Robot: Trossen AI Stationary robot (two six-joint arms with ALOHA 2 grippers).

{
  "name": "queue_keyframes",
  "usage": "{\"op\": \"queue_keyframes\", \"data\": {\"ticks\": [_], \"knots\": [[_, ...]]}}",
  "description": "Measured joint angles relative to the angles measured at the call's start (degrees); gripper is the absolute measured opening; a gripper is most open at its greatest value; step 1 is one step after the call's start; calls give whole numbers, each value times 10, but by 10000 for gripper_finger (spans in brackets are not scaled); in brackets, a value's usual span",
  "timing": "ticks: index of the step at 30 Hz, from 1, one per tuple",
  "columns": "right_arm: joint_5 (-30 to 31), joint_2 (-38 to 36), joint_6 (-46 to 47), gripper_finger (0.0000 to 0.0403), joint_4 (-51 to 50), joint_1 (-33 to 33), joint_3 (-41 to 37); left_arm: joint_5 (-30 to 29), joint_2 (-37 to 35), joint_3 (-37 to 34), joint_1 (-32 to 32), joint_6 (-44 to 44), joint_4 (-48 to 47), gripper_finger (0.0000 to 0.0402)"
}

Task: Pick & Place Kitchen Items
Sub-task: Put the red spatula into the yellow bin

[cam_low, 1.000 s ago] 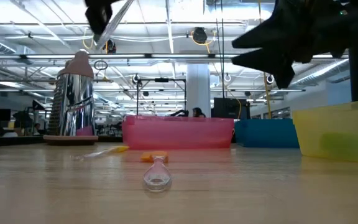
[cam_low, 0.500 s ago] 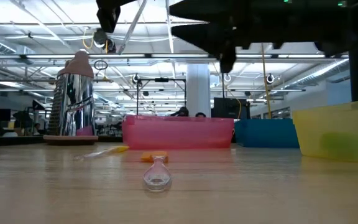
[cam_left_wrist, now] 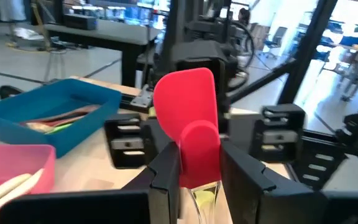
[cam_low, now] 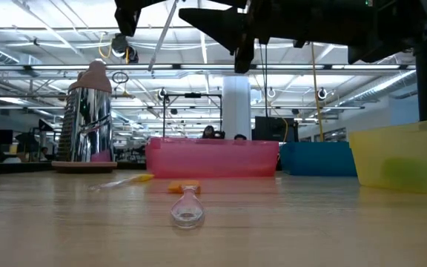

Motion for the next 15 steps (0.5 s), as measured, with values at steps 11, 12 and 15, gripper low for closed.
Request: {"op": "queue_keyframes", "data": {"ticks": [11, 12, 15], "knots": [[-25, 0, -4, 155, 2, -34, 0, -24, 0, 0, 18, -5, 1, 88], [-37, 0, -7, 154, 2, -38, 0, -29, 0, 0, 20, -6, 1, 88], [-47, 0, -10, 140, 2, -44, 0, -38, 0, 0, 26, -7, 1, 88]]}}
